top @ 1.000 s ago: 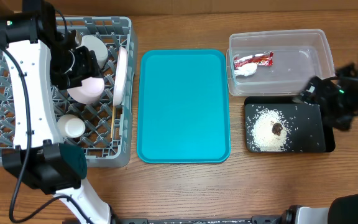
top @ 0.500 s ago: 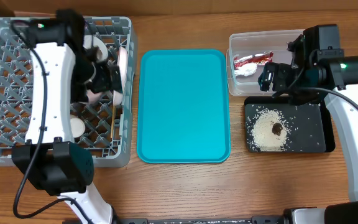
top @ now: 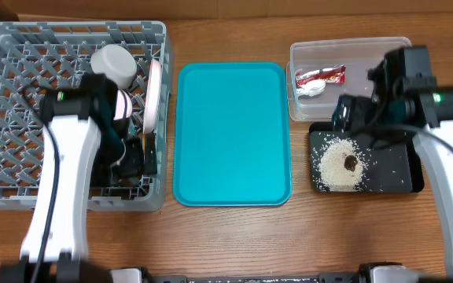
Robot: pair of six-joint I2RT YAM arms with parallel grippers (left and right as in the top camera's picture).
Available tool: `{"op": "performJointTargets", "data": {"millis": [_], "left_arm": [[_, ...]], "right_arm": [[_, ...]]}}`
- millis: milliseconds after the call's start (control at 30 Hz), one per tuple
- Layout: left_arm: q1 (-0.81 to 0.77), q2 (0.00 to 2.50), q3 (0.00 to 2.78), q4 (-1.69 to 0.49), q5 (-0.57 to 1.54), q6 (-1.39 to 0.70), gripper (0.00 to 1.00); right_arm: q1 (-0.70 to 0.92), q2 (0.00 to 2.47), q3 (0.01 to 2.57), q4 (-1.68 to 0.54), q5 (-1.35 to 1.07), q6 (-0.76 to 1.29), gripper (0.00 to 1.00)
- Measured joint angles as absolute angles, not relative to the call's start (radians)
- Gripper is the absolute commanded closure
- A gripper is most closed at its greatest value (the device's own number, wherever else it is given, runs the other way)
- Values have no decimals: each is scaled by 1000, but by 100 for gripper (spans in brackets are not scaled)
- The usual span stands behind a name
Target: Sort waste into correct bins and load items into the dishwasher
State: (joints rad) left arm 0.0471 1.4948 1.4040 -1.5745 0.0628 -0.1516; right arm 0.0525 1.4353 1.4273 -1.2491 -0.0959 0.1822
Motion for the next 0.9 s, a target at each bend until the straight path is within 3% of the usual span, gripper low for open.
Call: {"op": "performJointTargets", "data": {"millis": [267,500,700,900], "left_arm": [[47,1039,1218,-1367,58,-152,0],[47,695,1186,-1254,50,-155,0],[47,615,1185,-1172,32,-155,0],[47,616,1178,-1223,29,-155,0]], "right_arm": [[52,1062,1142,-1067,-90,183,0],[52,794,1000,-1047,-73,204,0],[52,753,994,-1060,-70,209,0],[52,768,992,-1060,-70,209,0]]}}
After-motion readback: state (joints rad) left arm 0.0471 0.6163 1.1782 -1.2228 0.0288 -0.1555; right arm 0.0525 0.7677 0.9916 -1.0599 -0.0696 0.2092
